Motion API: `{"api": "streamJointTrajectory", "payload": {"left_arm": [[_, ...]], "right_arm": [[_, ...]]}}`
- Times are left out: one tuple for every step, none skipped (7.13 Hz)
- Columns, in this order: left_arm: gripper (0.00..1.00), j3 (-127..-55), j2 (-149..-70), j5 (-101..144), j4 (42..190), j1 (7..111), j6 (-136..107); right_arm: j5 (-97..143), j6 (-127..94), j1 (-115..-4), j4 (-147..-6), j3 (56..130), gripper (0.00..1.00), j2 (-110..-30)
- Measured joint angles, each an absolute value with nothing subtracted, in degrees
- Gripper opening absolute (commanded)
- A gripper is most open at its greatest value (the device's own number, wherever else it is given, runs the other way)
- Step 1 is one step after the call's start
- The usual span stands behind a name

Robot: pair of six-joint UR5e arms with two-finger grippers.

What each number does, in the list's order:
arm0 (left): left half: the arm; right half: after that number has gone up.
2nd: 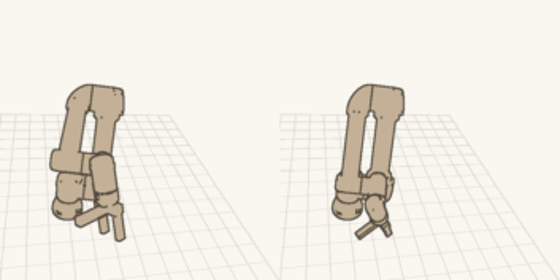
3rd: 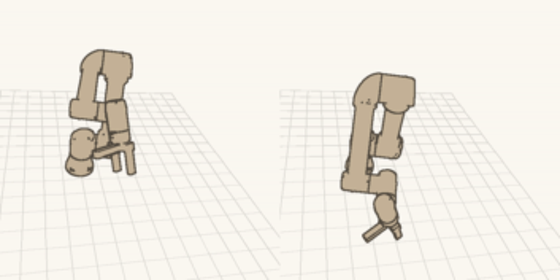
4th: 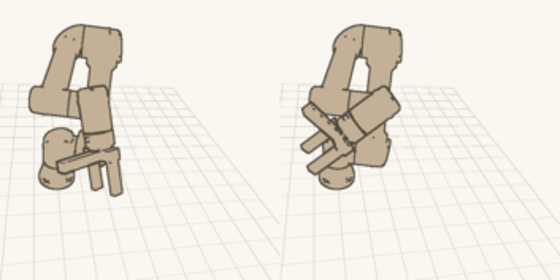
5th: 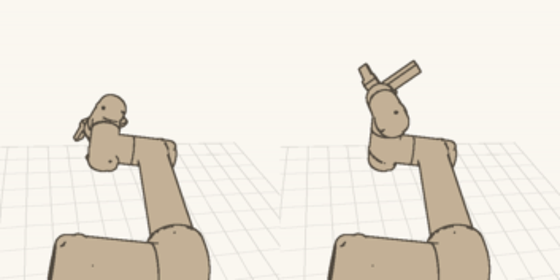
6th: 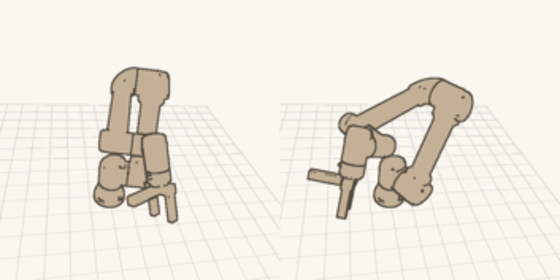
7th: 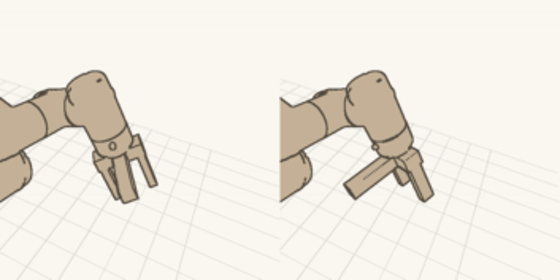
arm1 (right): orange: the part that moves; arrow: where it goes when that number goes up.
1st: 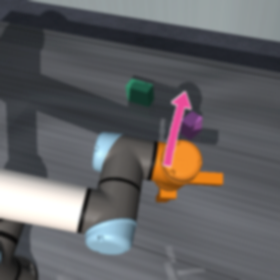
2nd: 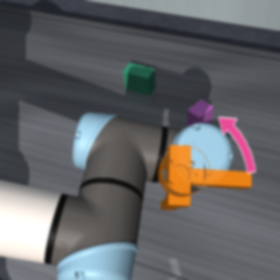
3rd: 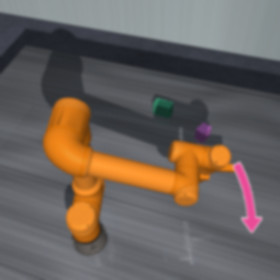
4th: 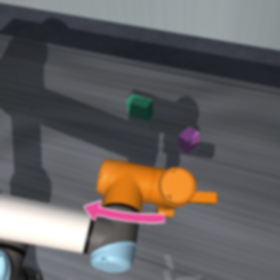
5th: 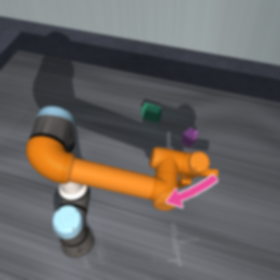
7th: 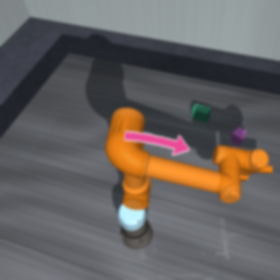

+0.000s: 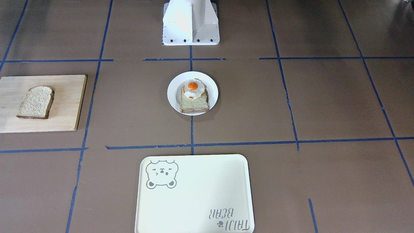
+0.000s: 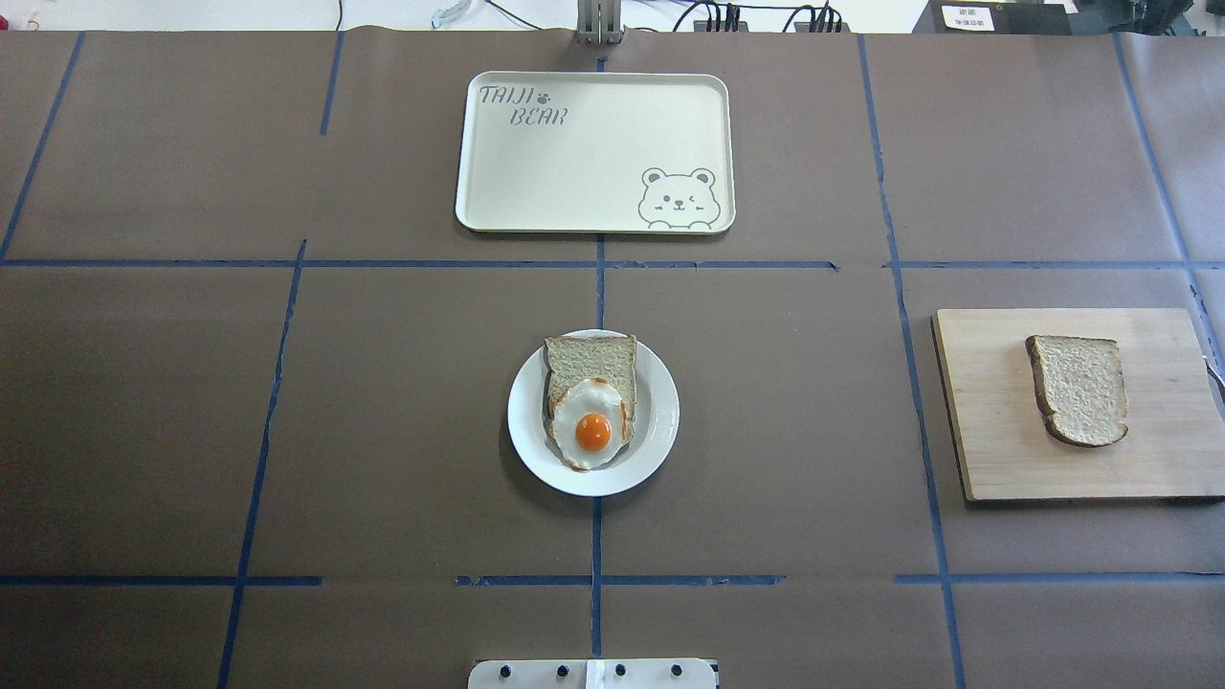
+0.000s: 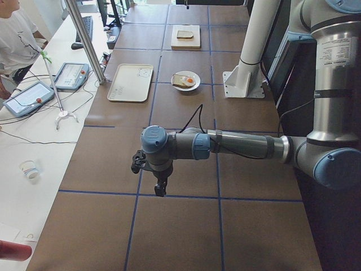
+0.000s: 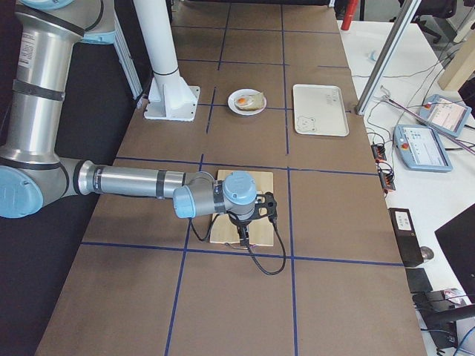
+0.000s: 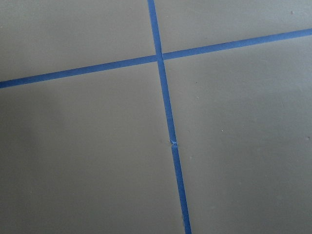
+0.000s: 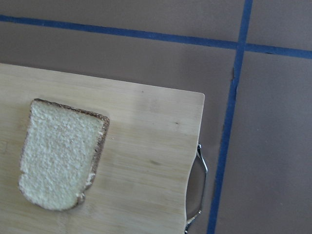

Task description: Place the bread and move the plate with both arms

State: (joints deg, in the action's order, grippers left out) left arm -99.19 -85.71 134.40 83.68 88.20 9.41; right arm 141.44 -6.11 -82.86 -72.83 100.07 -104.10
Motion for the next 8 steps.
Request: {"api": "streamJointTrajectory", "payload": {"left_arm": [[1.0, -99.21, -85.7, 134.42, 83.67, 88.18, 9.41], [1.0, -99.25, -85.7, 134.42, 83.67, 88.16, 9.4], [1.0, -99.29, -85.69, 134.45, 83.67, 88.16, 9.4], [1.0, -99.3, -85.69, 134.46, 83.67, 88.16, 9.39], [1.0, -99.31, -85.69, 134.47, 83.67, 88.16, 9.35], [1.0, -99.31, -85.69, 134.47, 83.67, 88.15, 9.33], [1.0, -99.31, -85.69, 134.45, 83.67, 88.16, 9.32], [1.0, -99.3, -85.69, 134.42, 83.65, 88.16, 9.32]], "right_arm": [[141.96, -15.2, -80.65, -64.73, 98.42, 1.0, -104.12], [140.82, -25.53, -77.01, -54.61, 96.39, 1.0, -104.14], [137.75, -36.07, -71.86, -45.17, 95.07, 0.99, -104.11], [133.26, -45.55, -66.0, -38.18, 94.5, 0.98, -103.91], [129.09, -52.48, -61.06, -33.7, 93.94, 0.92, -103.29], [127.17, -55.44, -58.64, -31.74, 93.08, 0.86, -102.63], [126.54, -56.41, -57.78, -31.02, 92.37, 0.84, -102.31], [126.41, -56.77, -57.5, -30.76, 91.99, 0.84, -102.24]]}}
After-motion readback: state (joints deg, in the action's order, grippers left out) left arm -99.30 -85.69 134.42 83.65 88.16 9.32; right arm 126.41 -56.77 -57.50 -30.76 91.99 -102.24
